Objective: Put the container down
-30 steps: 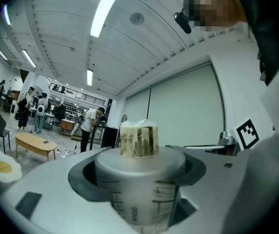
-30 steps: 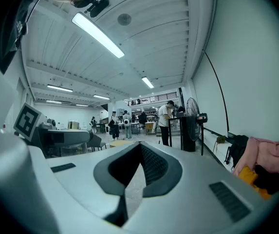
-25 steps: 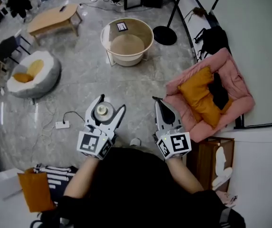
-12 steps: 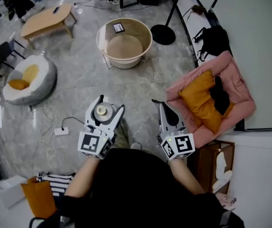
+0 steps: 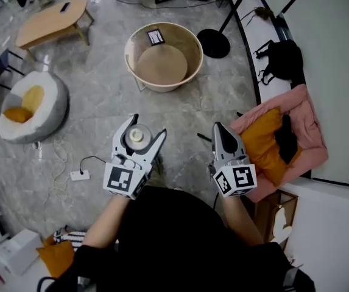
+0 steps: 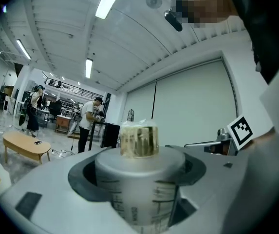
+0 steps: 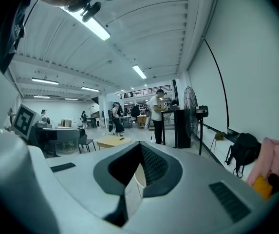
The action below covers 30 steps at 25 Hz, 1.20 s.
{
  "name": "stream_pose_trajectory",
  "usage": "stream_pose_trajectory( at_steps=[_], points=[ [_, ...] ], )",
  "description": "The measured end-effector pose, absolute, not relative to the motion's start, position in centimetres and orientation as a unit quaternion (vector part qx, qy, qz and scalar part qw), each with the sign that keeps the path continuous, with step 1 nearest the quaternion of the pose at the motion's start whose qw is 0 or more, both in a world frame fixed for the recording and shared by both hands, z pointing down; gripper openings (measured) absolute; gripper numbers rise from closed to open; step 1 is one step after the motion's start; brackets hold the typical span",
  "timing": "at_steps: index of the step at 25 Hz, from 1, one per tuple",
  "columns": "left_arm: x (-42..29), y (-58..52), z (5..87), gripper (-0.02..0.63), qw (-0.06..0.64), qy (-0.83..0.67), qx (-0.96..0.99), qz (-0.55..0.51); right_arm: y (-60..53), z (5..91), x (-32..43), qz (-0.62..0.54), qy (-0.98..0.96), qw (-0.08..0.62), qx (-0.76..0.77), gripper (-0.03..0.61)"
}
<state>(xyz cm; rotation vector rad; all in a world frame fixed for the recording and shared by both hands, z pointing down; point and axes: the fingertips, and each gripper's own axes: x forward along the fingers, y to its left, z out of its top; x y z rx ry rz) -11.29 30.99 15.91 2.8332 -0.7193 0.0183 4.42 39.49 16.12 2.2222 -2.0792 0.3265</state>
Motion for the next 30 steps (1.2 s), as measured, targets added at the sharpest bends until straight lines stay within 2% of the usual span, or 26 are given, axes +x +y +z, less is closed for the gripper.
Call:
stream_pose_trajectory(
  at_steps=[5,12,20,30],
  points=[
    [-10.7,23.5,15.7,0.353,0.110,-0.223,0.969,0.001,32.0,14.6,5.4,0.104,-0.673,0.010,0.732,0.021],
    [-9.9,15.8,15.8,0.353,0.103,-0.204,0.974,-0.007,23.2,14.0,5.1,0.095,-0.669,0.027,0.737,0.021],
    [-10.5,9.5,17.1,0.353,0.113,-0.218,0.969,-0.006,19.6,16.9,4.7,0.122,-0.670,0.058,0.730,0.021],
    [-6.4,4.0,22.0,0.353,0.144,-0.246,0.958,0.026,12.9,19.4,7.8,0.131,-0.702,0.046,0.699,0.021]
  ],
)
